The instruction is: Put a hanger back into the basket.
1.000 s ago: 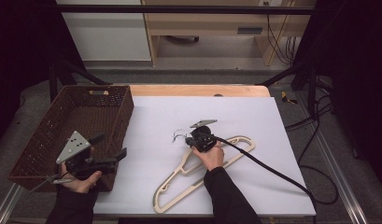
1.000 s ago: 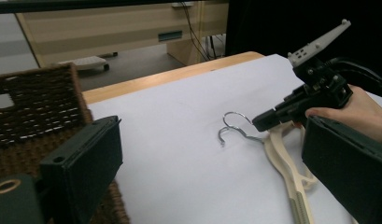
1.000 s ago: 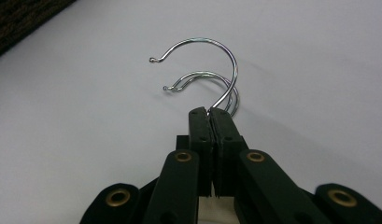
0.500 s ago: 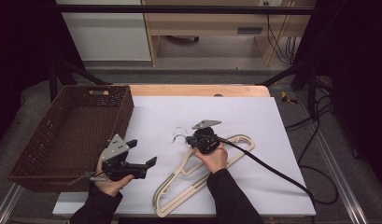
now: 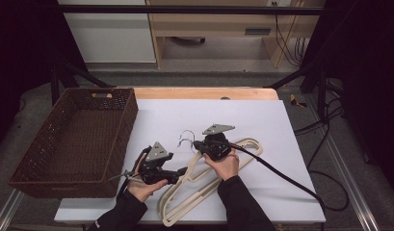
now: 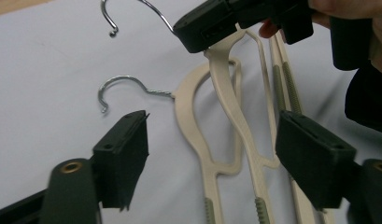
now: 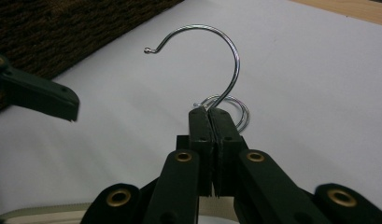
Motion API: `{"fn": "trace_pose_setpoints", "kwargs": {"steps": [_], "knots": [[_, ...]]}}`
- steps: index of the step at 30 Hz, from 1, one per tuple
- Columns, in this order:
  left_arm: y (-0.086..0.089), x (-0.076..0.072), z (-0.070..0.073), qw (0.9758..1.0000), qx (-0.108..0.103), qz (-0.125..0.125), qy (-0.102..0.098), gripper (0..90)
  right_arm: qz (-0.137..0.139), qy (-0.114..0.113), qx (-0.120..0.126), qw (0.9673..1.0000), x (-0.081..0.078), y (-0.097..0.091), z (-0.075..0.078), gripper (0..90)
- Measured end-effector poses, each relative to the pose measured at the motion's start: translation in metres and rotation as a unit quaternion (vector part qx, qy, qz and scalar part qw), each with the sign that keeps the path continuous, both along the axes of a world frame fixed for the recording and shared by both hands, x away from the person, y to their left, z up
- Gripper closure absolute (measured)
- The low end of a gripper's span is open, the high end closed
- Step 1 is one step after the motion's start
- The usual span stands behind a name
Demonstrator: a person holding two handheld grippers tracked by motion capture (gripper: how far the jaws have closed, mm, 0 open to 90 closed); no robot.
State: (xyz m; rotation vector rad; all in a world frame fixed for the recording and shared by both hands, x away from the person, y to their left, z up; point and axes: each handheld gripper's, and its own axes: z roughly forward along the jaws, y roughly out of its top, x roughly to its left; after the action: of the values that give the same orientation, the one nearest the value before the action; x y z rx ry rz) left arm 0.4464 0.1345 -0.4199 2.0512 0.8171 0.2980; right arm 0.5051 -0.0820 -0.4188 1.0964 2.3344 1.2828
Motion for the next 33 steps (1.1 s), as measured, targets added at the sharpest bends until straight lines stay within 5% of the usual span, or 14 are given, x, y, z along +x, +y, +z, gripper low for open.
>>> {"fn": "trace_pose_setpoints", "kwargs": {"steps": [5, 19, 28, 33], "knots": [[-0.014, 0.008, -0.008, 0.9993, -0.006, -0.012, 0.035, 40.1, 0.005, -0.007, 0.001, 1.0000, -0.003, -0.004, 0.002, 88.9], [-0.035, 0.017, -0.017, 0.9948, -0.041, -0.027, 0.089, 74.1, 0.022, -0.028, 0.011, 0.9993, -0.016, -0.008, 0.014, 88.8], [-0.035, 0.012, -0.011, 0.9909, -0.065, -0.014, 0.117, 78.3, 0.024, -0.040, 0.009, 0.9989, -0.025, -0.011, 0.021, 88.0], [-0.038, 0.003, -0.005, 0.9883, -0.086, -0.016, 0.125, 82.0, 0.030, -0.052, 0.029, 0.9977, -0.040, -0.025, 0.028, 78.2]]}}
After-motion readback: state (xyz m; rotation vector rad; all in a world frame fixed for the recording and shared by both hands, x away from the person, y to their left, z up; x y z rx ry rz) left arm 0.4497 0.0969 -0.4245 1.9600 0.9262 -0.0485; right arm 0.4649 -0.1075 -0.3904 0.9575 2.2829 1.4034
